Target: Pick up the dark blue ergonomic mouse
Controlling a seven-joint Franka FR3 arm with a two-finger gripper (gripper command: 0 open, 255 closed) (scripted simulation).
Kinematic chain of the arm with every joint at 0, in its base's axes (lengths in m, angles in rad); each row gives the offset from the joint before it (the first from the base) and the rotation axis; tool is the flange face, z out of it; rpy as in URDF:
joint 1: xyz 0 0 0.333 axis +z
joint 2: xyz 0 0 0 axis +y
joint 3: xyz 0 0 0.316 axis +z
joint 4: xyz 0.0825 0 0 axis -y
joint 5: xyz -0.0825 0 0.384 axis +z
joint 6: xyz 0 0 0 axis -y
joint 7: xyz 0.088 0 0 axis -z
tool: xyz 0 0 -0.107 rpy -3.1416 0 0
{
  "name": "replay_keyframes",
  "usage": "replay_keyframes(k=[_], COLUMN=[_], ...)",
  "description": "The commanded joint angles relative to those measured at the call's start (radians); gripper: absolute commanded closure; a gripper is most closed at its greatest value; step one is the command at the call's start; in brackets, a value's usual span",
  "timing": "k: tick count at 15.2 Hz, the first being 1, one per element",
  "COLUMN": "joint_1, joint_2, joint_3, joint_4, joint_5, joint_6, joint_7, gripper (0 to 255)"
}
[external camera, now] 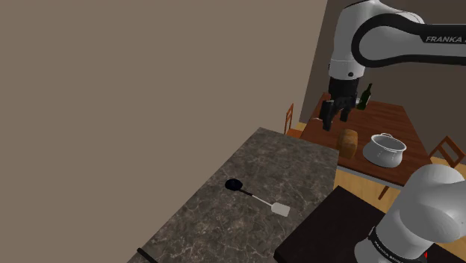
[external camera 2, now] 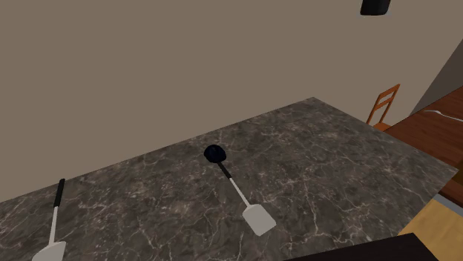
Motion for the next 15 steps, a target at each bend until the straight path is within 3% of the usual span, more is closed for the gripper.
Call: replay_keyframes(k=[1,8,15], joint_1=[0.000,0.029,0.062], joint_2=[0.000,0.112,0.305], joint_3=[0.000,-0.019,-0.033], joint_4=[0.000,-0.132,-0.189], joint_5=[0.000,0.018,0.045], joint_6=[0.000,0.290,0.586], joint_7=[0.000,-0.038,-0.085], gripper=[0,0,0])
